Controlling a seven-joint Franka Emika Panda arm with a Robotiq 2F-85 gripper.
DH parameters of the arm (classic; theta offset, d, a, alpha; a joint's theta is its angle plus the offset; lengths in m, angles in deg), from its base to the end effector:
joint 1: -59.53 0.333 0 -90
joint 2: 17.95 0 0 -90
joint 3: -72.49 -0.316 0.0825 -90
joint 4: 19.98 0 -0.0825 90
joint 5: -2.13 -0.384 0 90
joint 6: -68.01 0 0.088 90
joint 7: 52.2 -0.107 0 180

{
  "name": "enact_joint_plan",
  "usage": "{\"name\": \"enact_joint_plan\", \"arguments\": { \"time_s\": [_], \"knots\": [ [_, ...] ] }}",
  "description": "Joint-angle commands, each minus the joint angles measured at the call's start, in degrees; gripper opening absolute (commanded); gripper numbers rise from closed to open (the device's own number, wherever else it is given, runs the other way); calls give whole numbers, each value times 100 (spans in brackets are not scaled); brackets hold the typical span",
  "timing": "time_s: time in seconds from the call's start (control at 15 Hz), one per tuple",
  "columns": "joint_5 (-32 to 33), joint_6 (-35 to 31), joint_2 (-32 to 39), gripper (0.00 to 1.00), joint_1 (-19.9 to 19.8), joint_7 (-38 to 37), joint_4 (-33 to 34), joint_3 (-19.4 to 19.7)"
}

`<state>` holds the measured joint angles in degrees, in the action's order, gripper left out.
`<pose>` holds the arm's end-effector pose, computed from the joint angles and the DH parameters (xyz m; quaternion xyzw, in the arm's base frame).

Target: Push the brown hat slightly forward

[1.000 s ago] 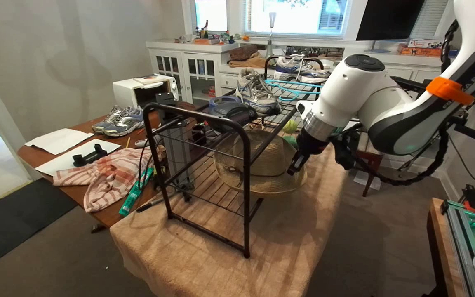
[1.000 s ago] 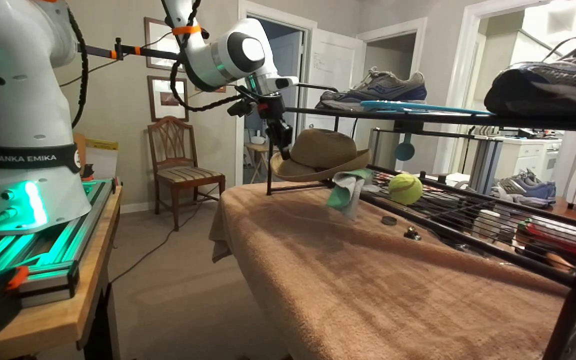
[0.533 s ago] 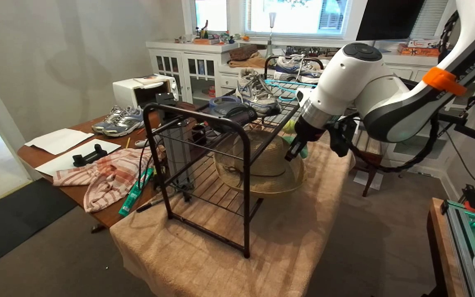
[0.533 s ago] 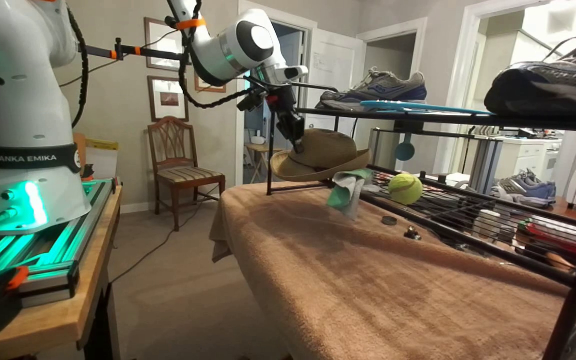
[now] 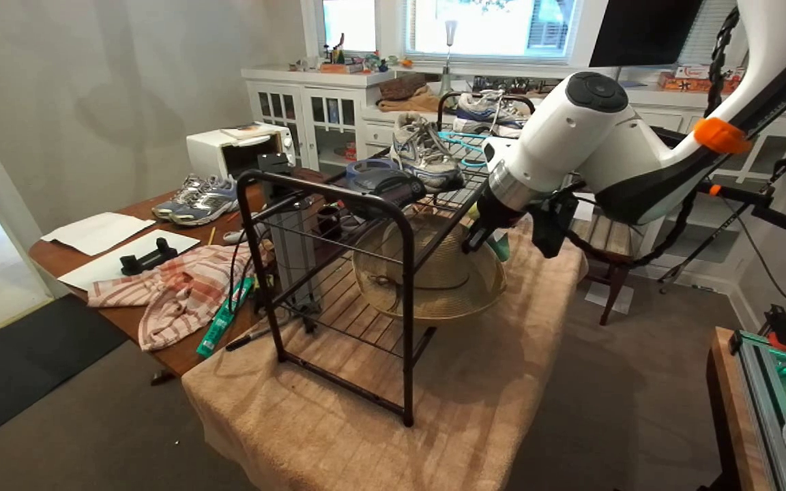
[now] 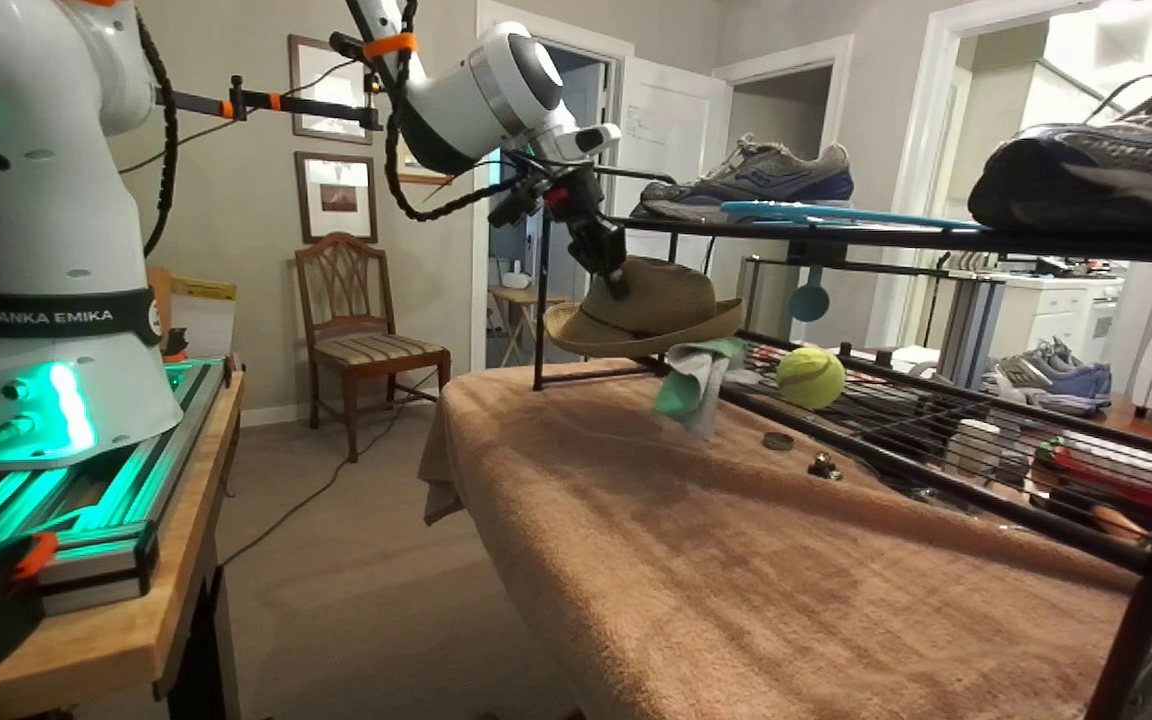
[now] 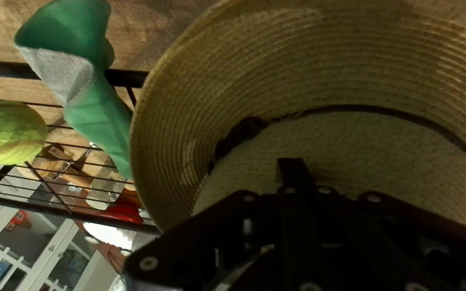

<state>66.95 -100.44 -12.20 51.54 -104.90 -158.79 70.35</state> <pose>0.5005 0.0077 0.2906 0.9610 0.0243 0.2455 0.1248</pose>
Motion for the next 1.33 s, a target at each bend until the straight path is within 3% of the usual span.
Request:
{"name": "enact_joint_plan", "arguments": {
  "time_s": [0.0,0.07,0.13,0.6,1.27],
  "knots": [
    [1081,4,286,0,135,-1177,367,80],
    [1217,99,311,0,141,-1283,375,48],
    [824,2,126,1,35,-836,194,2],
    [1044,-19,256,0,58,-1078,307,8],
    [3040,-186,628,0,88,-3105,947,29]
  ]
}}
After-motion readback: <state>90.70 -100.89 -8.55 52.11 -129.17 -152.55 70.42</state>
